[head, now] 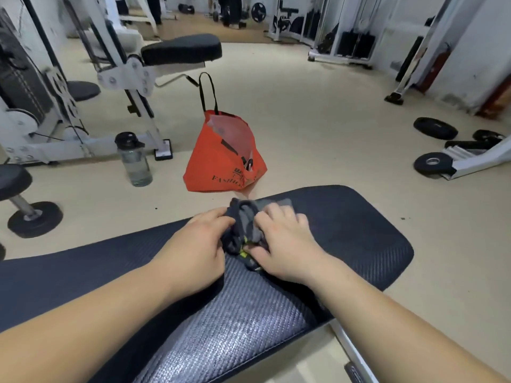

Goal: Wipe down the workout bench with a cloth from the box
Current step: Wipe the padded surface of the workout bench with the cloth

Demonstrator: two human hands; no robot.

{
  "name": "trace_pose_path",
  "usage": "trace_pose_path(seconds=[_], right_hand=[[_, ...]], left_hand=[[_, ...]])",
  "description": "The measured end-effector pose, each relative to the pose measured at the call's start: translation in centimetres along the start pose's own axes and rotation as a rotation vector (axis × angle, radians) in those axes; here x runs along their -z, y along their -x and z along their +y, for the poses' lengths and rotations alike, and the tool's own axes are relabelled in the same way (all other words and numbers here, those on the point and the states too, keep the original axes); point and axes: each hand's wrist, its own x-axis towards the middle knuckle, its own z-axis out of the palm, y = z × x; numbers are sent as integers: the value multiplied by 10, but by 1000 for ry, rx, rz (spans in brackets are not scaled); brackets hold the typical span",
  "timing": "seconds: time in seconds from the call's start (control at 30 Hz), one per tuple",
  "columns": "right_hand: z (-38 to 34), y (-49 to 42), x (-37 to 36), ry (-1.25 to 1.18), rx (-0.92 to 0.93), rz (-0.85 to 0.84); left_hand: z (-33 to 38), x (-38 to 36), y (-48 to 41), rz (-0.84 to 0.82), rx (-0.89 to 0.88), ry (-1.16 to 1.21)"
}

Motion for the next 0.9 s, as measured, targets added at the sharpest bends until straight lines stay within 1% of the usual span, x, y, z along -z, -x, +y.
trace_pose_path(seconds=[0.03, 0.07, 0.13, 0.23, 0.33, 0.43, 0.5, 0.57, 0.6, 0.7, 0.8, 0.9], right_hand=[[3, -1, 2, -9, 50, -3], [12, -3, 4, -15, 38, 1], [43, -7, 9, -33, -101, 38], [98, -4, 16, -17, -409, 114], [139, 15, 17, 42, -658, 133], [155, 38, 20, 83, -799, 130], [145, 50, 24, 88, -834, 100], [113, 59, 25, 93, -774, 61], [89, 62, 24, 99, -696, 40], [3, 70, 15, 72, -357, 3], [-69, 83, 3, 33, -62, 12], [-98, 99, -12, 38, 185, 79]], left_hand=[[3, -2, -4, -4, -13, 0], [6, -4, -8, -5, -16, -7], [11, -8, -14, -7, -1, -30], [26, -17, -23, -23, -12, -40], [41, -26, -30, -62, -41, -38], [52, -33, -30, -65, -53, -13], [56, -34, -25, -62, -59, -2], [55, -30, -17, -54, -56, 1], [52, -28, -13, -46, -51, 1], [39, -13, 2, 7, -25, -8], [26, 4, 18, 64, 25, -11], [16, 16, 38, 76, 67, -29]])
